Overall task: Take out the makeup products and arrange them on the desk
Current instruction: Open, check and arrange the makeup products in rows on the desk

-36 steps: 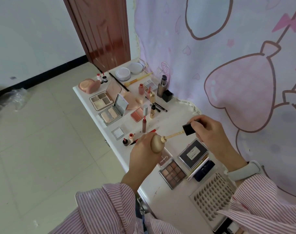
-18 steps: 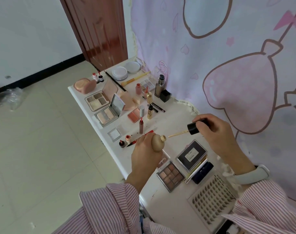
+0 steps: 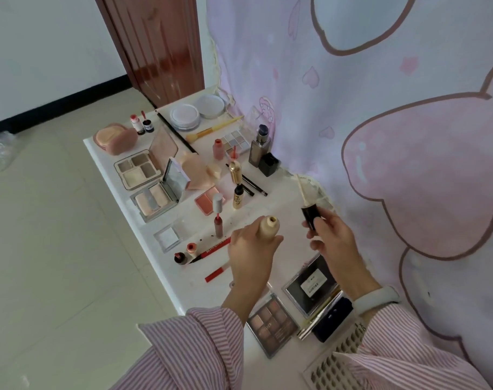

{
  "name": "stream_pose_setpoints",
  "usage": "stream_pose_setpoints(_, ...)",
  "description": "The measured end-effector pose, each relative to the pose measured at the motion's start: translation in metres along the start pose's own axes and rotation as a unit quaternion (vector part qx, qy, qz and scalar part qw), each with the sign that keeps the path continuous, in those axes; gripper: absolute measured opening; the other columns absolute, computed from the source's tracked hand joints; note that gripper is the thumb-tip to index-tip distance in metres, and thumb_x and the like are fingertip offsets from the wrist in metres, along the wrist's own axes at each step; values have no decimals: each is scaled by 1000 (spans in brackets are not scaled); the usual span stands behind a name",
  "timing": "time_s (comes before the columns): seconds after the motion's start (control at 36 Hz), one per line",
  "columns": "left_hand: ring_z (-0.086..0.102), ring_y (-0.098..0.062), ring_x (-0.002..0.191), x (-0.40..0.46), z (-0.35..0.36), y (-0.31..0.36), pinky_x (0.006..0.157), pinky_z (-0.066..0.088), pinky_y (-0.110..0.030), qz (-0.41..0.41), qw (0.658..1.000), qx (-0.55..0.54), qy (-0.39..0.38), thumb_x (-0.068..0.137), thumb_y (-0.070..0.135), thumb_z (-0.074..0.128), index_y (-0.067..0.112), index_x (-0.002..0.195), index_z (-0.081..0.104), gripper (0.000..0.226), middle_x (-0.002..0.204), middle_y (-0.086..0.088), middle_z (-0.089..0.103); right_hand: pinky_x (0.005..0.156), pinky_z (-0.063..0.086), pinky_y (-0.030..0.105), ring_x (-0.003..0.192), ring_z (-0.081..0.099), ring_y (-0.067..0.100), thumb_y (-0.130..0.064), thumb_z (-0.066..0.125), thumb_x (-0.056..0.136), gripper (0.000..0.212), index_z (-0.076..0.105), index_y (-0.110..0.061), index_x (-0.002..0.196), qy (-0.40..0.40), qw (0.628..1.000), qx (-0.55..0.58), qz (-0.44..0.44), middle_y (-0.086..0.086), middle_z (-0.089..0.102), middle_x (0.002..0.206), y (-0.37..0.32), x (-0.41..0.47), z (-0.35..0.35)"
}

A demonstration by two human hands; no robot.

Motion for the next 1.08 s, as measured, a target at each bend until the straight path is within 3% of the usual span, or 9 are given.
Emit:
stream_pose_setpoints(0.19,57,-21,87,21,17,-1,74,49,-39,-1,999,-21,27,76,26,73,24,98,63,24,86,6,64,72,42,17,84,53,6,-14,38,98,21,48,-16,117,-29,983,-175,-46,-5,58,100,15,42,15)
stream_pose_setpoints(0.31,49,-16,95,32,18,2,75,40,-29,-9,999,-18,48,78,26,73,21,109,62,32,83,11,55,87,43,28,92,56,9,-18,41,97,19,39,-18,116,-42,972,-224,-58,-1,61,106,22,58,20)
stream_pose_setpoints(0.44,42,-16,101,39,23,1,76,31,-24,-36,997,-28,66,80,23,71,18,118,59,40,76,27,34,73,37,20,84,48,9,-15,50,93,17,46,-16,110,-10,959,-258,-117,-3,50,102,14,70,21)
stream_pose_setpoints(0.53,48,-21,104,42,28,-7,83,41,-30,-54,996,-36,67,81,22,70,16,122,55,44,83,16,48,75,36,24,85,43,15,-13,55,90,22,53,-8,111,15,942,-296,-157,-6,42,96,10,74,21)
stream_pose_setpoints(0.58,50,-22,110,43,31,-13,92,45,-39,-54,996,-32,62,82,19,69,15,127,52,48,105,4,60,76,40,29,85,47,18,-16,57,90,20,55,-9,109,8,937,-301,-178,-9,46,90,9,75,25)
stream_pose_setpoints(0.64,50,-24,115,41,33,-14,99,42,-40,-44,997,-17,55,84,12,64,12,133,47,51,120,-6,60,76,42,33,84,50,19,-17,57,89,20,56,-9,107,1,931,-312,-190,-4,52,90,9,75,27)
stream_pose_setpoints(0.72,41,-26,124,36,35,-11,103,30,-28,-40,998,16,42,89,5,55,7,141,34,56,133,-13,46,80,47,40,88,55,22,-21,57,89,19,58,-11,106,9,924,-328,-195,1,61,95,9,79,25)
stream_pose_setpoints(0.94,49,-27,105,47,44,-4,93,39,-28,-33,998,54,15,85,15,65,8,131,48,49,118,-13,43,80,44,45,90,55,30,-22,58,89,21,60,-10,106,59,903,-378,-194,7,65,99,7,83,24)
stream_pose_setpoints(1.08,50,-25,103,51,46,-1,86,39,-27,-23,998,63,2,85,20,65,9,127,50,46,119,-12,46,84,46,48,93,57,31,-29,59,84,30,60,-13,109,54,920,-366,-131,6,65,93,16,89,20)
Point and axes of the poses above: each hand's wrist, its own x-axis towards the middle knuckle, its own z-axis out of the palm, y = z × x, the point moved 10 cm from there along x, towards the middle knuckle
